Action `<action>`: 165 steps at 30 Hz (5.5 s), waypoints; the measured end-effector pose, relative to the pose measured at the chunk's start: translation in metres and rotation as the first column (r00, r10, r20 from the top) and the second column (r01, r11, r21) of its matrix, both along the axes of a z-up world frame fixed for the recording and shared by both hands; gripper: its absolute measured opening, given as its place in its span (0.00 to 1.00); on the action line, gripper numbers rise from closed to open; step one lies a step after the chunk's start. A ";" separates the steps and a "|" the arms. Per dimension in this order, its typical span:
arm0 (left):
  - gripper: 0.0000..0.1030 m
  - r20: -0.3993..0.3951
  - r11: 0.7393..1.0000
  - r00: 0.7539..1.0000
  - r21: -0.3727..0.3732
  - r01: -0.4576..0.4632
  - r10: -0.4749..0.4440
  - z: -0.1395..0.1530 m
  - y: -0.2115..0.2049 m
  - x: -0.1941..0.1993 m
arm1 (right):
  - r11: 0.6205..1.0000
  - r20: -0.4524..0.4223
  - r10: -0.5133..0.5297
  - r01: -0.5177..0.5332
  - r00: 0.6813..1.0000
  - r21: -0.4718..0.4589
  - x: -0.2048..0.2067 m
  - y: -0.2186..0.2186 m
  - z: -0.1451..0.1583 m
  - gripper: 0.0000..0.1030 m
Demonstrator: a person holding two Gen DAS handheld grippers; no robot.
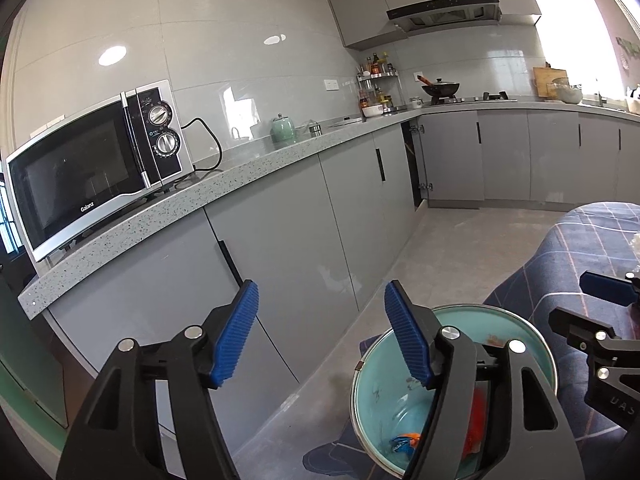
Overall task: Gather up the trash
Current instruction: 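Open both tools to drop the red items into the teal bin, then grasp the patterned cloth rag with the left tool from the pile, then grasp the red plastic bag with the right tool while the left tool holds the rag over the bin, then open both tools over the teal bin to drop the rag and red bag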
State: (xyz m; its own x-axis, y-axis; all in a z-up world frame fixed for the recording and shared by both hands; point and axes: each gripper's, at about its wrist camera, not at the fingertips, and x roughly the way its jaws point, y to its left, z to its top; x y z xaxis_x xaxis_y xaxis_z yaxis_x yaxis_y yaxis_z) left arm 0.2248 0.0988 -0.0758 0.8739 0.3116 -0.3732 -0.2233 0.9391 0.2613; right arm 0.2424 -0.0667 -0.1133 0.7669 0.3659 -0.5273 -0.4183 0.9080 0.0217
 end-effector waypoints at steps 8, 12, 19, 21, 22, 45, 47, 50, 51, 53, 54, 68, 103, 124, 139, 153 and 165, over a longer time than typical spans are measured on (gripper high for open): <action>0.69 -0.003 1.000 1.000 0.011 0.019 -0.019 0.002 -0.008 -0.004 | 1.000 0.027 -0.011 0.011 1.000 0.005 -0.016 -0.004 0.013 0.46; 0.70 0.001 0.999 0.999 0.011 0.039 -0.039 0.007 -0.014 -0.010 | 1.000 0.038 -0.028 0.027 0.999 0.008 -0.026 -0.012 0.021 0.46; 0.76 0.012 0.993 0.993 0.023 0.115 -0.115 0.014 -0.046 -0.025 | 0.996 0.073 -0.084 0.084 0.994 0.003 -0.059 -0.048 0.041 0.47; 0.76 0.004 0.988 0.988 0.035 0.152 -0.152 0.012 -0.063 -0.028 | 0.994 0.086 -0.114 0.114 0.990 0.008 -0.070 -0.063 0.046 0.48; 0.76 0.000 0.985 0.986 0.040 0.166 -0.166 0.011 -0.070 -0.030 | 0.991 0.096 -0.135 0.134 0.986 0.011 -0.076 -0.074 0.048 0.49; 0.78 -0.171 0.865 0.854 0.013 0.501 -0.492 -0.050 -0.252 -0.065 | 0.849 0.015 -0.526 0.526 0.850 -0.042 -0.153 -0.251 -0.013 0.54; 0.78 -0.187 0.856 0.842 0.008 0.516 -0.506 -0.056 -0.261 -0.066 | 0.851 0.012 -0.524 0.524 0.852 -0.049 -0.155 -0.253 -0.018 0.55; 0.78 -0.214 0.842 0.822 -0.003 0.539 -0.527 -0.066 -0.271 -0.068 | 0.848 0.007 -0.528 0.527 0.849 -0.056 -0.159 -0.257 -0.025 0.57; 0.78 -0.221 0.839 0.818 -0.004 0.544 -0.532 -0.068 -0.275 -0.068 | 0.846 0.005 -0.531 0.530 0.848 -0.055 -0.158 -0.258 -0.026 0.57; 0.76 -0.243 0.828 0.802 -0.004 0.561 -0.545 -0.074 -0.282 -0.068 | 0.844 -0.003 -0.536 0.535 0.844 -0.048 -0.160 -0.262 -0.029 0.57; 0.74 -0.255 0.819 0.791 -0.011 0.573 -0.557 -0.077 -0.285 -0.068 | 0.843 -0.005 -0.536 0.535 0.844 -0.046 -0.162 -0.263 -0.030 0.57; 0.15 -0.210 0.774 0.751 -0.049 0.632 -0.626 -0.046 -0.268 -0.084 | 0.843 0.011 -0.538 0.538 0.843 -0.020 -0.170 -0.266 -0.023 0.57; 0.15 -0.084 0.921 0.921 0.064 0.385 -0.380 -0.011 -0.157 -0.065 | 0.922 -0.043 -0.383 0.385 0.923 0.037 -0.100 -0.180 -0.011 0.48; 0.15 -0.038 0.958 0.957 -0.001 0.287 -0.287 0.004 -0.100 -0.048 | 0.977 0.042 -0.203 0.199 0.978 0.082 -0.055 -0.118 0.031 0.08; 0.15 -0.021 0.980 0.980 -0.040 0.195 -0.196 0.012 -0.048 -0.037 | 0.995 0.068 -0.085 0.081 0.994 0.060 -0.019 -0.055 0.029 0.08; 0.15 -0.022 0.989 0.990 -0.048 0.139 -0.140 0.013 -0.028 -0.023 | 0.998 0.053 -0.037 0.035 0.998 0.043 -0.002 -0.022 0.018 0.08; 0.15 -0.043 0.993 0.993 -0.045 0.110 -0.112 0.007 -0.019 -0.013 | 0.999 0.032 -0.016 0.015 0.999 0.029 0.005 -0.010 0.008 0.08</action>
